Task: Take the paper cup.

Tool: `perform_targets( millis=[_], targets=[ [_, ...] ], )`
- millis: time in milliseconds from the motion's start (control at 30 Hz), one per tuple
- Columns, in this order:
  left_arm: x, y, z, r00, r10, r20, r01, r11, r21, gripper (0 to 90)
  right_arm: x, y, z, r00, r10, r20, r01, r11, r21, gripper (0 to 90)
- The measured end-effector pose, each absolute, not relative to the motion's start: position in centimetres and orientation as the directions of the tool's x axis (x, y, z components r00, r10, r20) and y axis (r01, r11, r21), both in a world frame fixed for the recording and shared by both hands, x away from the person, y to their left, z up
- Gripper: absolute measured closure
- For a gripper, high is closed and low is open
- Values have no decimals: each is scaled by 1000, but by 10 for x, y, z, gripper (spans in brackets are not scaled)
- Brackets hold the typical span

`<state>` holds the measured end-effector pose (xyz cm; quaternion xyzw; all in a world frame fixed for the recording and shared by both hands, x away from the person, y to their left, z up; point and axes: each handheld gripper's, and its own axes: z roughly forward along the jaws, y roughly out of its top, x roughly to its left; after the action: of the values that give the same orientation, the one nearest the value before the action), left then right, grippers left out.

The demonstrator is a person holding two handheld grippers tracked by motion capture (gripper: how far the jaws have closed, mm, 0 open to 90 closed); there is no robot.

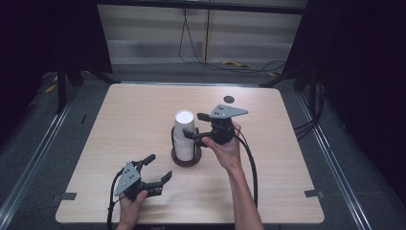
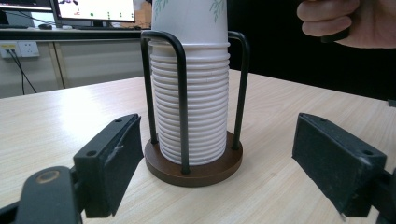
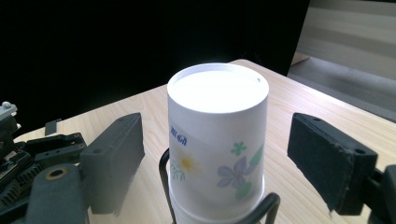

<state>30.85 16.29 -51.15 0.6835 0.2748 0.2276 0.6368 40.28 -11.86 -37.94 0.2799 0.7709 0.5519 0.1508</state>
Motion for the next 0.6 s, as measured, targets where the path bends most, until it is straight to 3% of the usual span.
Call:
perform_targets(
  millis=[600],
  targets=[
    [309, 163, -512, 747, 663, -47, 88, -29, 996, 158, 428, -103, -377, -821, 562, 101, 332, 328, 884, 182]
  ],
)
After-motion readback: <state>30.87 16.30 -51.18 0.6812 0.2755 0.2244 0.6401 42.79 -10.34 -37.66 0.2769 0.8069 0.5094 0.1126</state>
